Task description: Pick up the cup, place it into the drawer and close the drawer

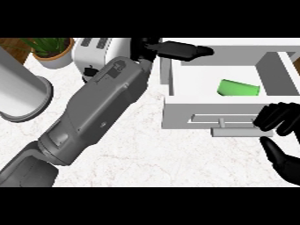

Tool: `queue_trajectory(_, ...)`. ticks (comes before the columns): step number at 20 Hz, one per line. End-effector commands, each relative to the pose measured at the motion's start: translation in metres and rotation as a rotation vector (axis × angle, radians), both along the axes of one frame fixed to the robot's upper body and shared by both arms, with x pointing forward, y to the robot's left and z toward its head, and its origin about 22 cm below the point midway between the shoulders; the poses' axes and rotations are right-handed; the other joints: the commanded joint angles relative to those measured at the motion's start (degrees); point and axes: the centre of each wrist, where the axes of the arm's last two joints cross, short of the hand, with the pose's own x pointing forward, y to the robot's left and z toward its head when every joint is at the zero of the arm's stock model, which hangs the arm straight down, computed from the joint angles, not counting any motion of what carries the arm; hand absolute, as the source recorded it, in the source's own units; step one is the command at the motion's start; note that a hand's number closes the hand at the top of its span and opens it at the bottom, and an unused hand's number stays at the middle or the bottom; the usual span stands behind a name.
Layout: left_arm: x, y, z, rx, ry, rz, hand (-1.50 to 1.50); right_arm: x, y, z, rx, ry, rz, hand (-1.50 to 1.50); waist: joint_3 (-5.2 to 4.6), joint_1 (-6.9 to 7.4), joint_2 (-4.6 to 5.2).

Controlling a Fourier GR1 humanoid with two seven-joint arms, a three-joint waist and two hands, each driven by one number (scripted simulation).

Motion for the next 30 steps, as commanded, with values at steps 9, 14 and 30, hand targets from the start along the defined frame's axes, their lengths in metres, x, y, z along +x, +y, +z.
queue_trajectory(9, -0.033, 0.123, -0.030, -0.094, 0.054, 0.094, -1.50, -0.024, -0.010, -0.013, -0.327, 0.031, -0.012, 1.50, 0.01, 1.51, -0.38)
queue_trajectory(14, -0.052, 0.183, -0.045, -0.111, 0.079, 0.129, -1.50, 0.002, 0.005, -0.015, -0.365, 0.051, -0.054, 1.50, -0.01, 0.93, 0.16)
queue_trajectory(30, -0.136, 0.257, -0.074, -0.110, 0.099, 0.118, -1.50, 0.061, 0.042, -0.104, -0.919, -0.076, -0.063, 1.50, 0.05, 1.86, 0.41)
